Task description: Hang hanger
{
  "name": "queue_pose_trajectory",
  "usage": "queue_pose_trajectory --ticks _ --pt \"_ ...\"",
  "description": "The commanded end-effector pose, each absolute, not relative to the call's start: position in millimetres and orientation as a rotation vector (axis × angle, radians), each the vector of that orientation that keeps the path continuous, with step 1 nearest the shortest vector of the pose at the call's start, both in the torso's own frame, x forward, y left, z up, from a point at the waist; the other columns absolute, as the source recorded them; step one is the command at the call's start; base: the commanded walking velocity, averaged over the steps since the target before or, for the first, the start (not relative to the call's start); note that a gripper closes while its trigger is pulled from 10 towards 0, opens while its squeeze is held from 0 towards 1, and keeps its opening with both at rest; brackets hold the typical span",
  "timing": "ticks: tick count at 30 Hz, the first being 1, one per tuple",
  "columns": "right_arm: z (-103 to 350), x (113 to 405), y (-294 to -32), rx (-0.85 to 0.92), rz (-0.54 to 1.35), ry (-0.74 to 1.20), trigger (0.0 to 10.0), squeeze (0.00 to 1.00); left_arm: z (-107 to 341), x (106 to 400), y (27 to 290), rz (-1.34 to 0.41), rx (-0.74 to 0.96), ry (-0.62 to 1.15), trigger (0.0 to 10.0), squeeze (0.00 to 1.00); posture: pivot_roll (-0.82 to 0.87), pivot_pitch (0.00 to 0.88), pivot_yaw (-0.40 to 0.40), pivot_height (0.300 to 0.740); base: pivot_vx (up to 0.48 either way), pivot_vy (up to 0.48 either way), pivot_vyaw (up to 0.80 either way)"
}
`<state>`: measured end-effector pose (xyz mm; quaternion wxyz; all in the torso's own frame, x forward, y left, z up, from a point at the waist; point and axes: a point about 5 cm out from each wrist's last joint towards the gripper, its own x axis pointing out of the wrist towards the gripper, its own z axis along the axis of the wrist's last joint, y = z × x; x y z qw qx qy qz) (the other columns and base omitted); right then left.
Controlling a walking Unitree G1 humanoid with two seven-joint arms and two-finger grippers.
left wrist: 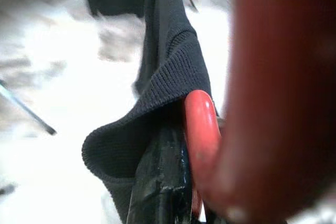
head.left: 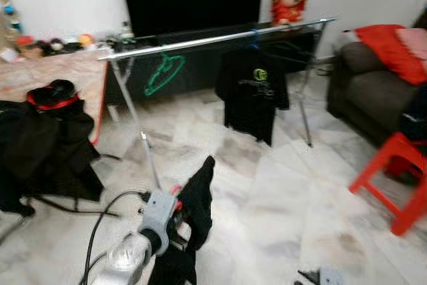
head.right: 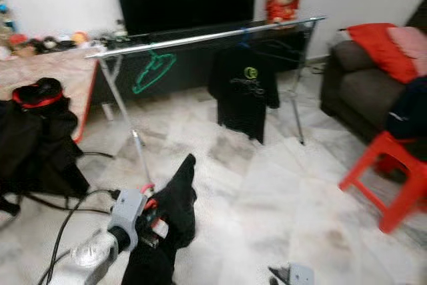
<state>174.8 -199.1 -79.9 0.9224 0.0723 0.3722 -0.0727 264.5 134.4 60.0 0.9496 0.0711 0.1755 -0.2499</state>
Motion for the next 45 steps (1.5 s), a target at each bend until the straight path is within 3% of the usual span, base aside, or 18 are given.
queue_pose_trajectory --ticks 1,4,9,13,14,15,16,17,21,28,35,36,37,38,39,44,45 --pt "-74 184 -198 0.159 -0.141 0.707 10.0 0.0 76 272 129 -0.535 0.192 0.324 10.0 0.0 0.03 0.0 0.066 0.74 0.0 0.0 0.0" --pt "-72 186 -197 0.162 -0.113 0.679 10.0 0.0 73 275 131 -0.502 0.215 0.405 10.0 0.0 0.03 0.012 0.069 0.74 0.0 0.0 0.0" --pt "-70 186 -197 0.161 -0.111 0.641 10.0 0.0 83 279 129 -0.478 0.132 0.365 10.0 0.0 0.03 0.042 0.066 0.74 0.0 0.0 0.0" --pt "-65 188 -198 0.109 -0.055 0.585 10.0 0.0 83 277 128 -0.486 0.168 0.404 10.0 0.0 0.03 0.075 0.054 0.74 0.0 0.0 0.0" --pt "-46 221 -197 0.097 -0.02 0.486 10.0 0.0 83 278 127 -0.487 0.167 0.407 10.0 0.0 0.04 0.078 0.053 0.74 0.0 0.0 0.0" --pt "-1 278 -189 0.072 0.061 0.304 10.0 0.0 86 281 123 -0.511 0.178 0.408 10.0 0.0 0.04 0.084 0.054 0.74 0.0 0.0 0.0" --pt "-1 278 -189 0.072 0.061 0.304 10.0 0.0 86 281 123 -0.511 0.178 0.408 10.0 0.0 0.04 0.084 0.054 0.74 0.0 0.0 0.0" --pt "17 294 -181 0.1 0.159 0.23 10.0 0.0 89 286 118 -0.531 0.179 0.412 10.0 0.0 0.04 0.1 0.058 0.74 0.0 0.0 0.0" --pt "45 307 -162 0.138 0.415 0.08 10.0 0.0 99 299 104 -0.581 0.187 0.405 10.0 0.0 0.02 0.131 0.068 0.74 0.0 0.0 0.0" --pt "47 296 -153 0.11 0.662 0.093 10.0 0.03 118 312 74 -0.707 0.203 0.369 10.0 0.0 0.01 0.155 0.065 0.74 0.0 0.0 0.0" --pt "30 276 -165 0.052 0.61 0.143 10.0 0.0 152 324 43 -0.83 0.134 0.296 10.0 0.0 0.01 0.185 0.053 0.74 0.0 0.0 0.0" --pt "25 271 -165 0.063 0.621 0.167 10.0 0.09 158 325 38 -0.849 0.127 0.284 10.0 0.0 0.01 0.194 0.053 0.74 0.0 0.0 0.0" --pt "22 268 -165 0.064 0.626 0.179 10.0 0.57 160 325 35 -0.861 0.127 0.277 10.0 0.0 0.01 0.199 0.053 0.74 0.0 0.0 0.0" --pt "21 266 -165 0.068 0.629 0.187 10.0 0.87 162 326 33 -0.872 0.127 0.274 10.0 0.0 0.01 0.199 0.053 0.74 0.0 0.0 0.0" --pt "19 265 -165 0.063 0.622 0.192 10.0 1.0 163 326 31 -0.884 0.133 0.272 10.0 0.0 0.01 0.202 0.053 0.74 0.0 0.0 0.0" --pt "26 274 -177 -0.01 0.421 0.123 10.0 1.0 177 323 21 -0.95 0.13 0.244 10.0 0.0 0.01 0.208 0.053 0.74 0.0 0.0 0.0" --pt "29 277 -181 -0.046 0.363 0.106 10.0 0.87 179 322 21 -0.963 0.134 0.24 10.0 0.0 0.01 0.208 0.053 0.74 0.0 0.0 0.0"
